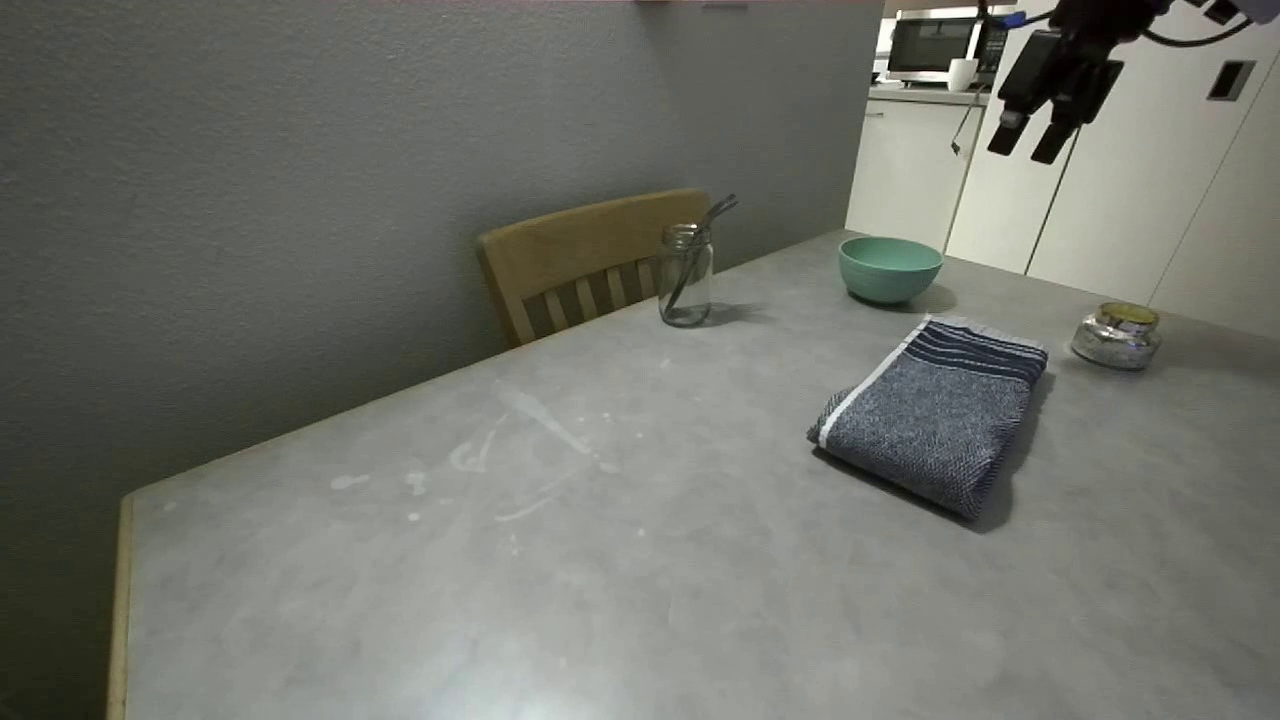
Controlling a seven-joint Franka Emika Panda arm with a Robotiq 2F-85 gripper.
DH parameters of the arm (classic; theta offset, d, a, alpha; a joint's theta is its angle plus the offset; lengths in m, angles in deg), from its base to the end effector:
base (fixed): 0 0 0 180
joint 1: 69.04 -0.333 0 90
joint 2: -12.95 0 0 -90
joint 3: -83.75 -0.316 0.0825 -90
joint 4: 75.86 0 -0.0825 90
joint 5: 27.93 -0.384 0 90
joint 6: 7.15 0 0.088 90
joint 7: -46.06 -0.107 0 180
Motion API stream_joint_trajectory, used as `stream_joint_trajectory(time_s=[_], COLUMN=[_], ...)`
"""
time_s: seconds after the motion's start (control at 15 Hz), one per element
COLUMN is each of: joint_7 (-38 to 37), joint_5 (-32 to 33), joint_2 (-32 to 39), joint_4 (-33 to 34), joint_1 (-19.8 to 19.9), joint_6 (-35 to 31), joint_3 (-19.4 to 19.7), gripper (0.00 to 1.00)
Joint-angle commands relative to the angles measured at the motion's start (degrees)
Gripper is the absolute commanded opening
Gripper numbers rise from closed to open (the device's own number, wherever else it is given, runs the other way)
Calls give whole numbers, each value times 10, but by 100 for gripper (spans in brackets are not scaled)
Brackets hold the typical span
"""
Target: Unfold the towel once from right to left
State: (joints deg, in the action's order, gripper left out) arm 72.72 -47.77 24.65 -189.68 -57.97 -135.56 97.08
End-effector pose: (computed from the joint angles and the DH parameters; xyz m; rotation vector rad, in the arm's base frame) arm 0.5518 -0.2344 0.3714 -2.9410 0.2400 -0.2266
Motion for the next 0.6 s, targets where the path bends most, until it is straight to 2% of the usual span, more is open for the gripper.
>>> stream_joint_trajectory(time_s=[0.0, 0.33, 0.53], joint_7=[58, 122, 124], joint_5=[-69, -144, -133], joint_2=[57, 131, 175], joint_4=[45, 97, 127], joint_1=[57, 116, 123], joint_6=[7, 82, 119], joint_3=[-26, -62, -71], gripper=[100, 100, 100])
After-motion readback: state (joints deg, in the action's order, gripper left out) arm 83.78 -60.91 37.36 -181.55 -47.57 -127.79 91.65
